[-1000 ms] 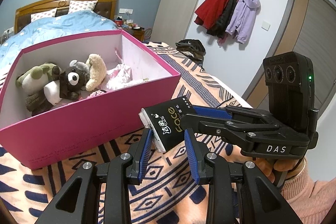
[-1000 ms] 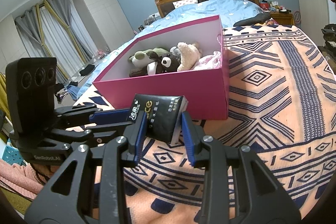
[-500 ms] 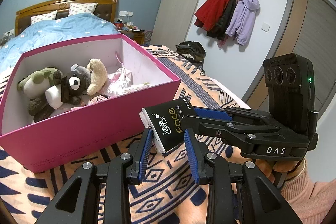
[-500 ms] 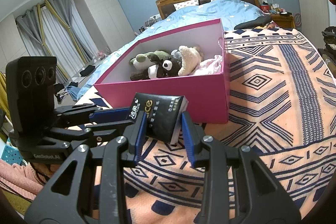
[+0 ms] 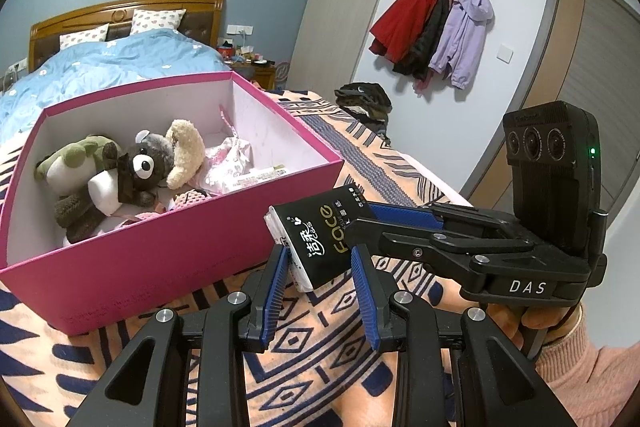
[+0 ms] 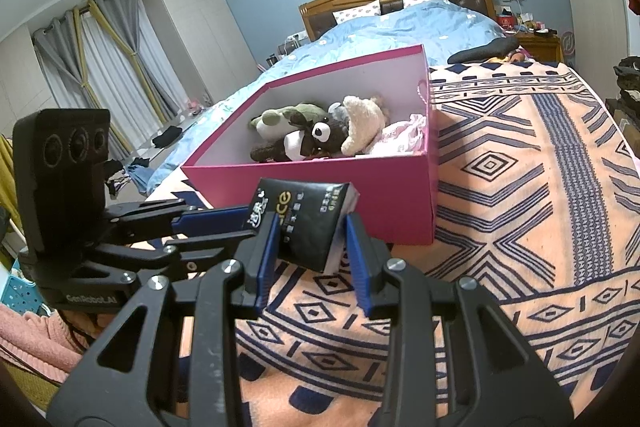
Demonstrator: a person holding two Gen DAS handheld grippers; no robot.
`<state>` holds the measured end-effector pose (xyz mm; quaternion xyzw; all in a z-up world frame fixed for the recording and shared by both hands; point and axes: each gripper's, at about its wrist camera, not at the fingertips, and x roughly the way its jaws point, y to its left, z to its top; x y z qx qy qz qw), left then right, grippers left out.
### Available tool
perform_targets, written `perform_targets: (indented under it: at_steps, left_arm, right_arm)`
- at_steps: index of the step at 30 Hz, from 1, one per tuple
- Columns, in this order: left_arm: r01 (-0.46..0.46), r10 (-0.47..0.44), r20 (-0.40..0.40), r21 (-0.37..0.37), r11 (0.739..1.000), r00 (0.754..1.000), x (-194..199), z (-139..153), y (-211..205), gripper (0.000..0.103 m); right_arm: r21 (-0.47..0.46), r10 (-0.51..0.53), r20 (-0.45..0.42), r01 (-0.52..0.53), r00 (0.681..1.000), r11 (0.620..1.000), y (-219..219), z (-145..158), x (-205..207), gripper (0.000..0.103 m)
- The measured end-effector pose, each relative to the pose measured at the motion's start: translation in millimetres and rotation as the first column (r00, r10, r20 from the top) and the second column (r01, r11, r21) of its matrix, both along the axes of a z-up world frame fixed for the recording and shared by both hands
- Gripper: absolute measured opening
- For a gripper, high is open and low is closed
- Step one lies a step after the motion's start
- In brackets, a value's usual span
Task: Organize objects
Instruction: 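Lift the black 'Face' pack up off the bedspread with the right gripper, then carry the black 'Face' pack toward the magenta box with the right gripper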
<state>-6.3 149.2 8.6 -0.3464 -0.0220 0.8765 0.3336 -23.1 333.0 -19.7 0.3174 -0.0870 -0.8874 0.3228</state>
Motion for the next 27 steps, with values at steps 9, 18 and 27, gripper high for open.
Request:
perform_targets:
  at_steps: [9,18,27]
  left_arm:
    - [-0.001,0.001,-0.005,0.003,1.0,1.0,-2.1,1.9,-0.7,0.032]
    - [-0.003,0.003,-0.009,0.003,1.0,1.0,-2.8,3.3,-0.7,0.032]
    - [-0.001,0.001,-0.017,0.0,1.0,1.0,-4.9,6.5,0.0,0.032]
  right_arm:
    - [-0.001,0.0,-0.006,0.0,1.0,1.0,0.6,1.8,-1.7,0.037]
    - [-0.001,0.001,-0.016,-0.001,1.0,1.0,1.0,5.7,-2.4,0.037]
    - [-0.002,-0.002,-0.025,0.002,1.0,1.0,1.1,8.0,-3.4,0.037]
